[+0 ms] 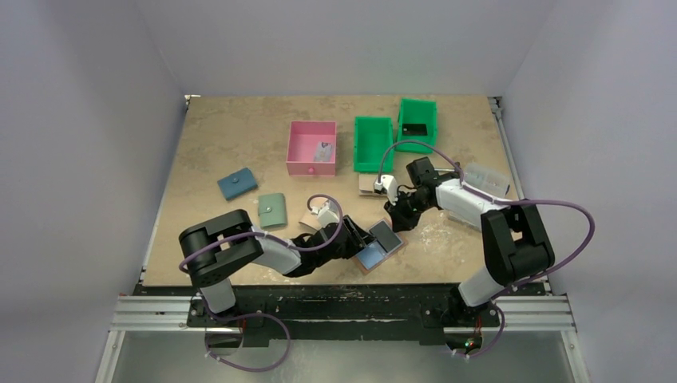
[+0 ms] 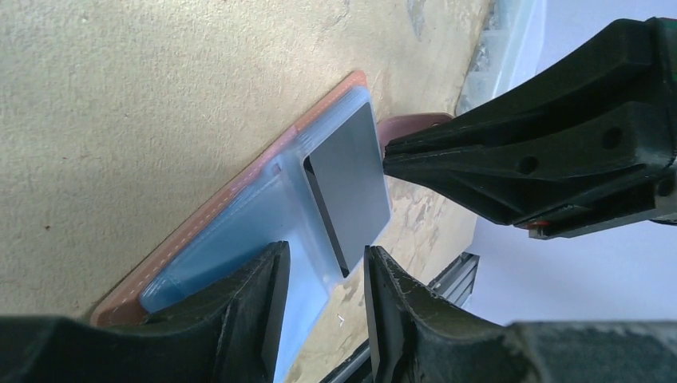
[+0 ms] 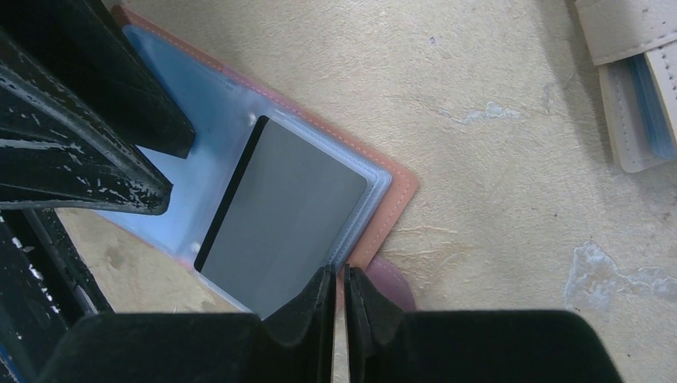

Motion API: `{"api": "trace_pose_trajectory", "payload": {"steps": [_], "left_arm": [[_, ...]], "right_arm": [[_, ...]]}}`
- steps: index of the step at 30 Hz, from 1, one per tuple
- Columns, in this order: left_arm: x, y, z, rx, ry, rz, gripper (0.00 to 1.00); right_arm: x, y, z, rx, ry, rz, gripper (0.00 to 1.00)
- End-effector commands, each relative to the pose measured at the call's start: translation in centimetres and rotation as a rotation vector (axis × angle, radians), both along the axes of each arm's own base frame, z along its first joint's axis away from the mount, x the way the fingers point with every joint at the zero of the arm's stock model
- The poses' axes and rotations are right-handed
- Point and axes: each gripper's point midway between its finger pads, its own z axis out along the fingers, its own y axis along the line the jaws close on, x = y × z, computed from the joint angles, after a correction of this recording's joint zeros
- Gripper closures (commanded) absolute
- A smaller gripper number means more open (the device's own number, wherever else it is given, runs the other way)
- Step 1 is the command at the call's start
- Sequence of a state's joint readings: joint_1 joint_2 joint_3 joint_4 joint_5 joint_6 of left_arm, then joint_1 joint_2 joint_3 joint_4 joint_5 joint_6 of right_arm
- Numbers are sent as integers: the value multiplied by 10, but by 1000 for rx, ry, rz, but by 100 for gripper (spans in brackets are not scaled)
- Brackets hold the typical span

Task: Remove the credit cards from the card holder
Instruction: Remove the credit card from the card holder.

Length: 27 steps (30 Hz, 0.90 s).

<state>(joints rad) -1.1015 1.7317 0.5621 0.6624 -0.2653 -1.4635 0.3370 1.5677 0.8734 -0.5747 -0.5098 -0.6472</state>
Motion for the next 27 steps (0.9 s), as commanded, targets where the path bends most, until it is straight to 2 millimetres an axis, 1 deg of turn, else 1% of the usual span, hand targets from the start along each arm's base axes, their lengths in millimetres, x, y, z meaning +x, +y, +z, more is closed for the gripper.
{"api": "trace_pose_trajectory", "payload": {"steps": [1, 8, 13, 17, 24, 27], "left_arm": [[7, -10, 10, -40, -3, 28, 58], [8, -14, 9, -40, 8, 30, 58], [7, -14, -1, -23, 51, 44, 58], [7, -16, -6, -24, 76, 51, 58], [9, -16, -8, -36, 93, 68, 58], [10, -13, -11, -36, 102, 83, 61]], "right_arm": [[14, 7, 8, 3, -34, -3, 84], [9, 9, 5, 2, -9, 10, 85], [6, 12, 3, 7, 12, 21, 86], [2, 14, 3, 17, 31, 32, 87], [-8, 22, 1, 28, 69, 74, 90], [-14, 26, 1, 38, 92, 101, 91]]}}
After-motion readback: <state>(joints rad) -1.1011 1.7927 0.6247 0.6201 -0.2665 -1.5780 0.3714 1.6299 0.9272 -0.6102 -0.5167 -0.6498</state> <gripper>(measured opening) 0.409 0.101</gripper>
